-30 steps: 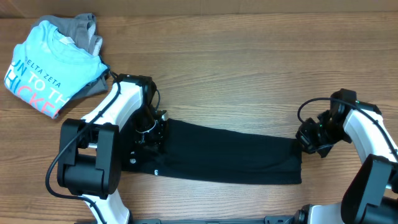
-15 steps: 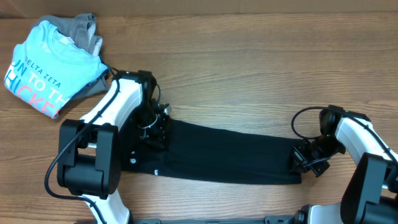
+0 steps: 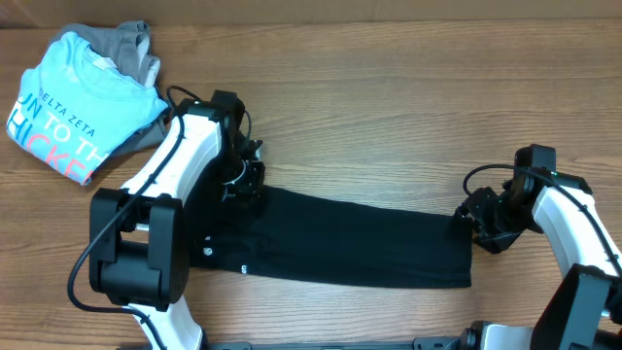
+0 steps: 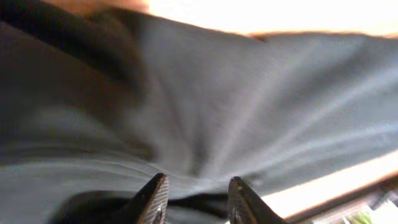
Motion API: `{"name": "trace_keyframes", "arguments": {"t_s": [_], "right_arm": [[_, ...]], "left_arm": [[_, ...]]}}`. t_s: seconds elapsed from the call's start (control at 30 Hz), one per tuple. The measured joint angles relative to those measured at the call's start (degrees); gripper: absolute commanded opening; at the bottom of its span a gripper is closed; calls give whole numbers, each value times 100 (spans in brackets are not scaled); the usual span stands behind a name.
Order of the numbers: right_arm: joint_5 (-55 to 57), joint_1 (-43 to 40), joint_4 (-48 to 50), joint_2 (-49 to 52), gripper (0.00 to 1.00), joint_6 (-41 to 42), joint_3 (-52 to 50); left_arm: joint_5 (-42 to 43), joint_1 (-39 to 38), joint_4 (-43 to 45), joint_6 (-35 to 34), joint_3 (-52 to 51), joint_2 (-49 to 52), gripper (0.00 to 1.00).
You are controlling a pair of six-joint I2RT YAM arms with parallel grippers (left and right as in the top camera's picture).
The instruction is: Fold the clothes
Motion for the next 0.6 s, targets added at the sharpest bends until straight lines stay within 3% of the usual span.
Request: {"name": "trace_keyframes", "arguments": {"t_s": [0.17, 0.27, 0.33, 0.4, 0.47, 0.6], "right_arm": [[273, 0, 184, 22, 59, -59, 0], [413, 0, 310, 131, 47, -76, 0], [426, -2, 540, 256, 34, -111, -44], [391, 0, 686, 348, 9, -136, -114], [358, 0, 662, 380, 4, -114, -179], [378, -2, 452, 385, 4, -138, -151]], "left_arm": [[-909, 13, 619, -367, -105, 0, 54], [-1145, 52, 988, -492, -280, 0, 59], [-1200, 87, 1213, -533, -404, 0, 59], [-1231, 118, 1425, -557, -540, 0, 58], [-1231, 125, 1582, -592, -662, 0, 47], [-1231, 125, 1674, -654, -809, 0, 8]]}}
